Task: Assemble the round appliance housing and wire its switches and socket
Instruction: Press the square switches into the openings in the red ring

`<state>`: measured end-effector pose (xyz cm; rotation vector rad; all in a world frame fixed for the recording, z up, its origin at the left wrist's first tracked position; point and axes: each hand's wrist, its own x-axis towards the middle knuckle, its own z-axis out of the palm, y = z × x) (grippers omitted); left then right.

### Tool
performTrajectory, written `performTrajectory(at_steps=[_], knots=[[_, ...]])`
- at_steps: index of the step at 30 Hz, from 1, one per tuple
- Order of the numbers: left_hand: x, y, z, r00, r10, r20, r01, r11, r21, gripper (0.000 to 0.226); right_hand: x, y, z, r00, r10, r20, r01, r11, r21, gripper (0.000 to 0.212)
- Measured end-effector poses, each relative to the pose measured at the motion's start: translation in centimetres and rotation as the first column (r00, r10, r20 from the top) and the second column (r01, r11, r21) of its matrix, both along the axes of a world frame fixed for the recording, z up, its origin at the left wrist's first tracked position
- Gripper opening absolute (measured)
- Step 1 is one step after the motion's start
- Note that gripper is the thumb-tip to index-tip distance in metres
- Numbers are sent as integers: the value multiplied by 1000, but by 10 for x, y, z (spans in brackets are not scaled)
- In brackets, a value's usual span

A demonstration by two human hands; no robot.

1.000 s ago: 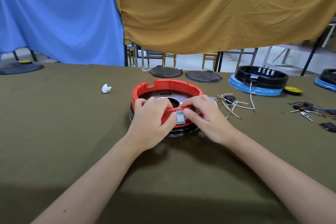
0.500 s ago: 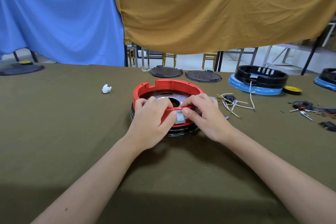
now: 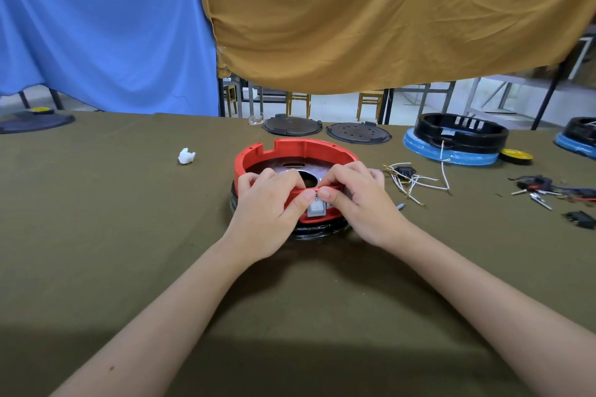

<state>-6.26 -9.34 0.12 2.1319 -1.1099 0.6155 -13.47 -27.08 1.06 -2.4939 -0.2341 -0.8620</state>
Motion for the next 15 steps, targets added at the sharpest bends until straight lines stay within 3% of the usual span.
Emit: performTrajectory(at_steps=[10,15], knots=[[3,5,-1,998,-55,6,54,998,15,22,-1,-3,-3,1000,17,10,-18,999,34,17],[4,1,-2,1000,-29,8,29,1000,8,20,1,-3,-2,1000,15,-4,-15,999,46,8]])
